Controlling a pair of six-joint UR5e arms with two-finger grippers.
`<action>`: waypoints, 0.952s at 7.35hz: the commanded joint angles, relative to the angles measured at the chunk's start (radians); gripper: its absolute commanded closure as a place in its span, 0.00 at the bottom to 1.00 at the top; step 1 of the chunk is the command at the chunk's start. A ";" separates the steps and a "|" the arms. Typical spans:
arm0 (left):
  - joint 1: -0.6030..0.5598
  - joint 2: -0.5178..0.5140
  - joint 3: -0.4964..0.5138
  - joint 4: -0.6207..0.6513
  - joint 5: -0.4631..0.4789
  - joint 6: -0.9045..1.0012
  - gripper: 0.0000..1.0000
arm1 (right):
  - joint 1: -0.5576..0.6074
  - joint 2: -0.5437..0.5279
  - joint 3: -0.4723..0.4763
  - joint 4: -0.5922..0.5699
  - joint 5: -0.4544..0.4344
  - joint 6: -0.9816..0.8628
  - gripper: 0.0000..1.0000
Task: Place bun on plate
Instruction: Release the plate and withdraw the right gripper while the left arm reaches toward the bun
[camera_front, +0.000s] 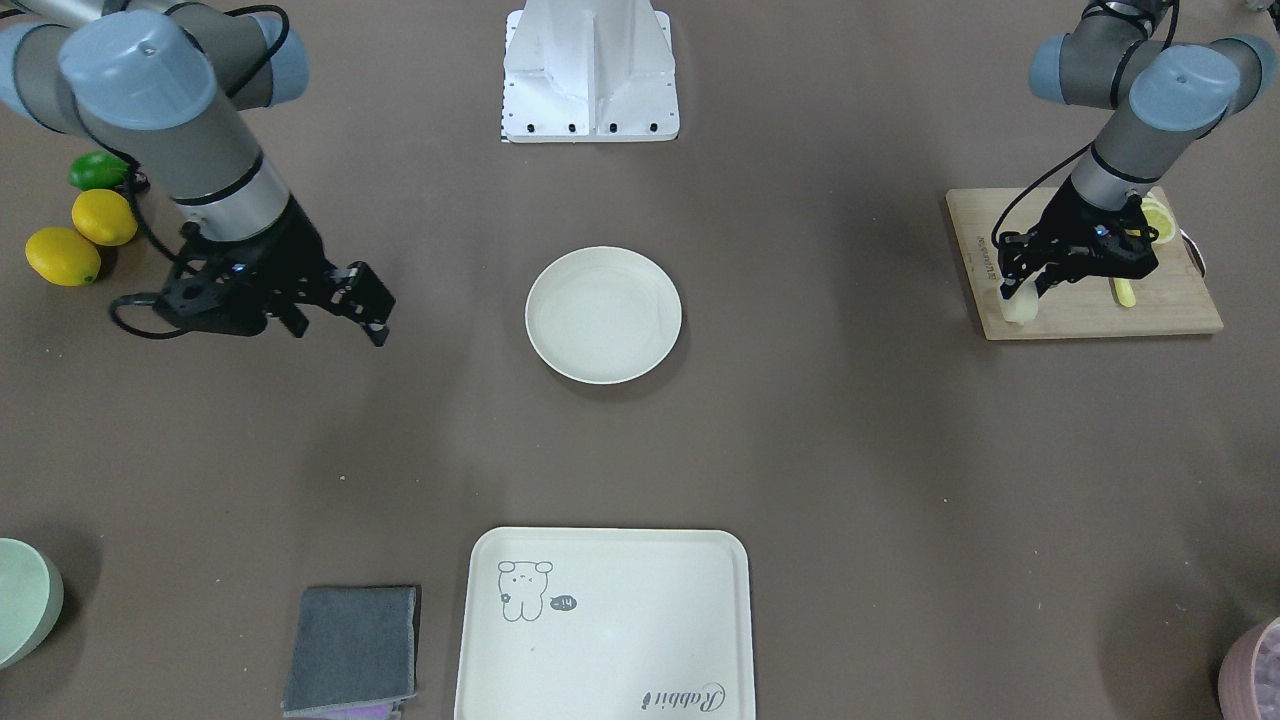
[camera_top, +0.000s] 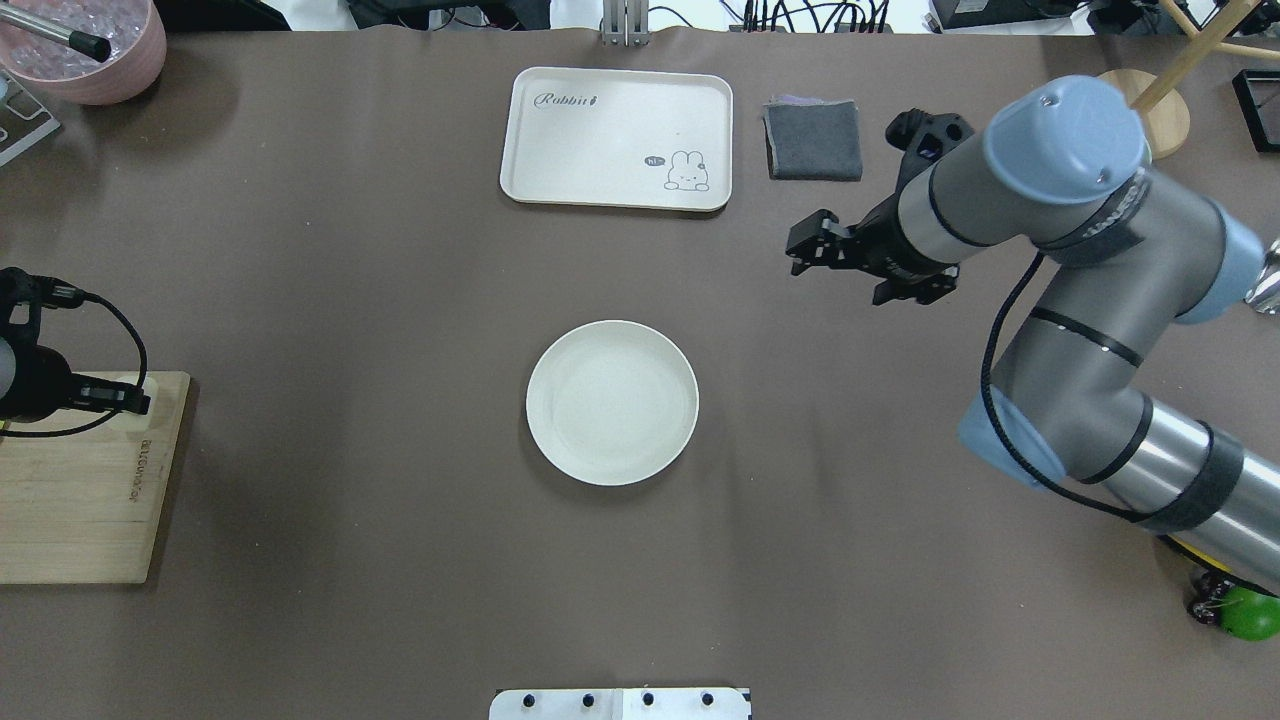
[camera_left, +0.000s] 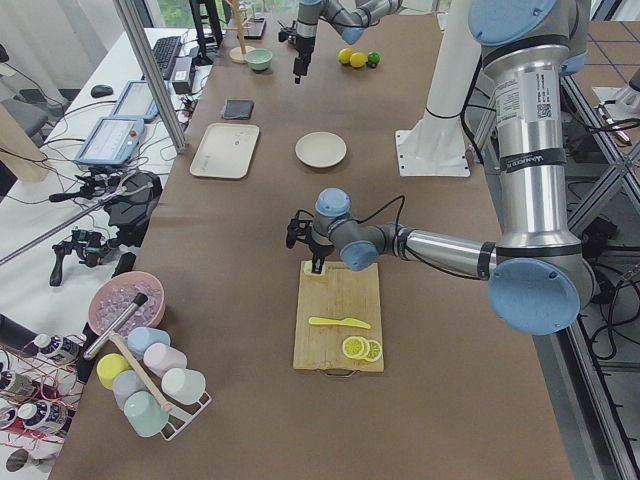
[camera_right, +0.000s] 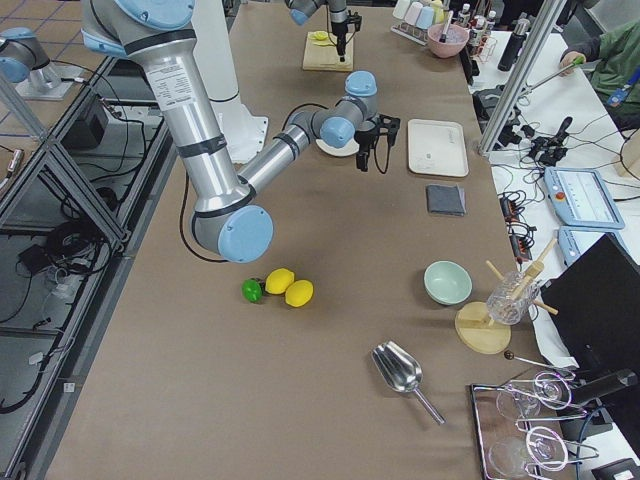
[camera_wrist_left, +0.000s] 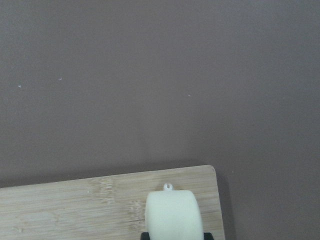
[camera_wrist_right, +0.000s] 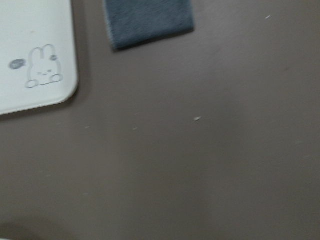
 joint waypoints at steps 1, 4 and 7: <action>-0.003 -0.008 -0.010 0.002 -0.008 0.000 0.59 | 0.160 -0.140 0.011 -0.113 0.050 -0.402 0.00; -0.058 -0.102 -0.030 0.090 -0.059 0.000 0.66 | 0.430 -0.314 -0.021 -0.113 0.211 -0.802 0.00; -0.066 -0.341 -0.052 0.355 -0.056 -0.017 0.65 | 0.613 -0.377 -0.118 -0.123 0.226 -1.091 0.00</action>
